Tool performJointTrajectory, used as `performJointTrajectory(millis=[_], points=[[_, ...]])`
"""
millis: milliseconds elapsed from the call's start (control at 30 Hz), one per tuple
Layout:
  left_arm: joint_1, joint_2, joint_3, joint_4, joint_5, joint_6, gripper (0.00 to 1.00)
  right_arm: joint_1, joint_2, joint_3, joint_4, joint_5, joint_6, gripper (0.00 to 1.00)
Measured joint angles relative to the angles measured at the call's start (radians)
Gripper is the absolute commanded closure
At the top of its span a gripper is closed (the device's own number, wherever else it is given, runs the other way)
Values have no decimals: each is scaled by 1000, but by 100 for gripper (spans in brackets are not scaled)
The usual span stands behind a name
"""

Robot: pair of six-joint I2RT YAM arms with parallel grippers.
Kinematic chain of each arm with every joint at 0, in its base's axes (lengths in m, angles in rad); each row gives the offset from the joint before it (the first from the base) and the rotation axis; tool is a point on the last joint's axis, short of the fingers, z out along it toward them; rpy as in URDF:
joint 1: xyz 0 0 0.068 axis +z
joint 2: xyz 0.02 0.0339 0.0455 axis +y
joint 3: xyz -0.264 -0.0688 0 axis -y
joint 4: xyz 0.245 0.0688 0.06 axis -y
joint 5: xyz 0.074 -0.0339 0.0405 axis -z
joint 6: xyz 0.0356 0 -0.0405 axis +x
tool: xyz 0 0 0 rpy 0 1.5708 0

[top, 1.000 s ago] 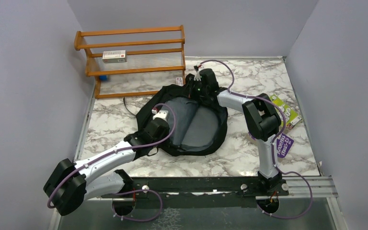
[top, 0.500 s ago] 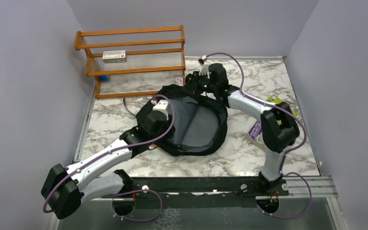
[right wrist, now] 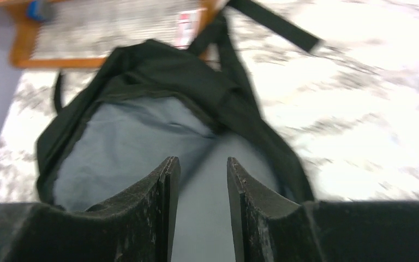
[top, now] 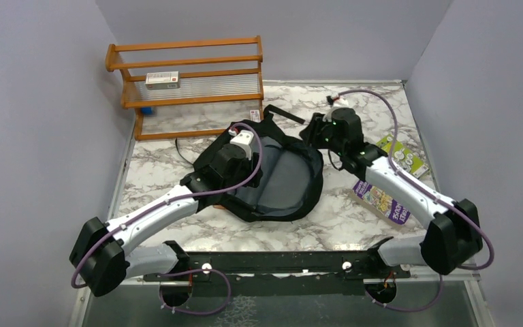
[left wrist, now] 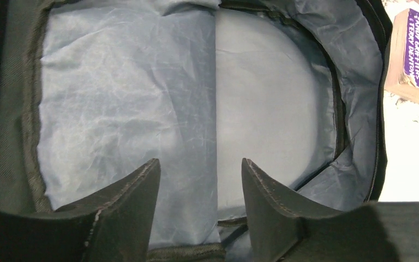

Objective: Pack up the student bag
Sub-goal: Unzip the student bag at the center of the board, then pick up the book from the center of the board.

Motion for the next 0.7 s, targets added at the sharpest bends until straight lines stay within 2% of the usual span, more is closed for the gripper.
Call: performJointTrajectory(millis=[100,233,500,700], points=[[0,58,26,28,27,18,37,-50,-90,-48,-82,102,23,55],[10,153,88,65,84,47,32,-197,-171,-94,-167,158,71,50],[73,299,182,101,267,93,25,-398,-186,-157,-345,224,185,34],[104,313,197,113,358,84,14,-510,-236,-212,-463,281,283,29]])
